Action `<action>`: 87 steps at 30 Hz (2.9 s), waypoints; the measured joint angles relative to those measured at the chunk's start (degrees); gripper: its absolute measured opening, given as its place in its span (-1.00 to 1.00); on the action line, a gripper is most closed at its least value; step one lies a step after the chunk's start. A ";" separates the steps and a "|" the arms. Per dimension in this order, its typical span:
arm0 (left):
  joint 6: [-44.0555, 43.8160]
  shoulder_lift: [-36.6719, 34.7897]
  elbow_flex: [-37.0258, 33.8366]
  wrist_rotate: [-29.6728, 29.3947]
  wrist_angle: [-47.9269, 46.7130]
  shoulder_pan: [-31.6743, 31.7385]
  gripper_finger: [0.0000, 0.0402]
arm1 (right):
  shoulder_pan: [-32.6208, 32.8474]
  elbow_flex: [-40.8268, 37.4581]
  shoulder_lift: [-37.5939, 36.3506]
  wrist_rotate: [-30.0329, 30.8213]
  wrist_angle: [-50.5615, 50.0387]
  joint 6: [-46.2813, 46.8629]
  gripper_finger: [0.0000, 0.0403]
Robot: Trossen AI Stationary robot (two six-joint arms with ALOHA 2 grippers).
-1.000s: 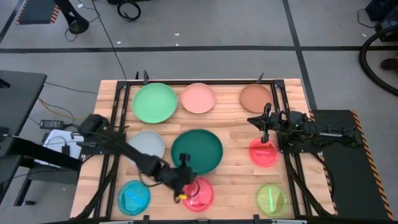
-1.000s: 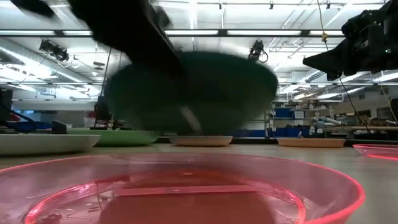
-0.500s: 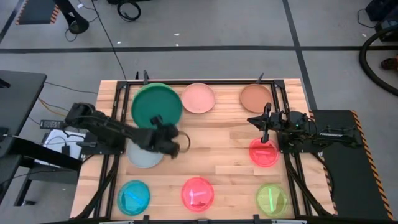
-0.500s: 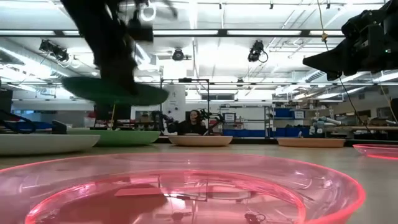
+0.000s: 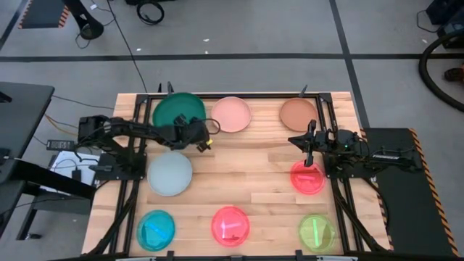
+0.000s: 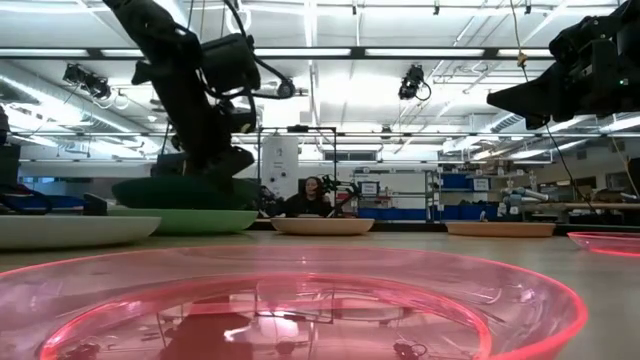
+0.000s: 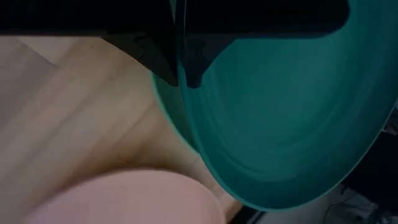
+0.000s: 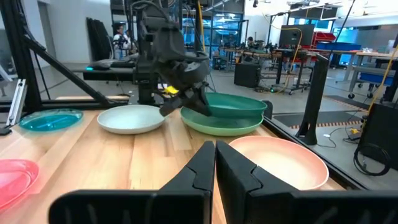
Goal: Stack plastic plates
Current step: Stack the dark green plate on top of the green plate, then stack the blue plate on top of the pink plate
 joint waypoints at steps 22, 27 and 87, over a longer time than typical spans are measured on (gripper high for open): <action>-1.27 4.28 0.02 0.36 1.05 0.15 -0.89 | -0.01 0.00 0.00 0.00 -0.02 0.00 -0.88; -1.28 4.28 0.02 0.51 0.58 0.15 -0.84 | 0.00 0.00 0.00 0.00 0.00 0.00 -0.88; -52.37 4.11 -2.93 4.62 -18.38 -54.45 -0.73 | 0.00 0.00 0.66 0.13 3.24 -0.02 -0.88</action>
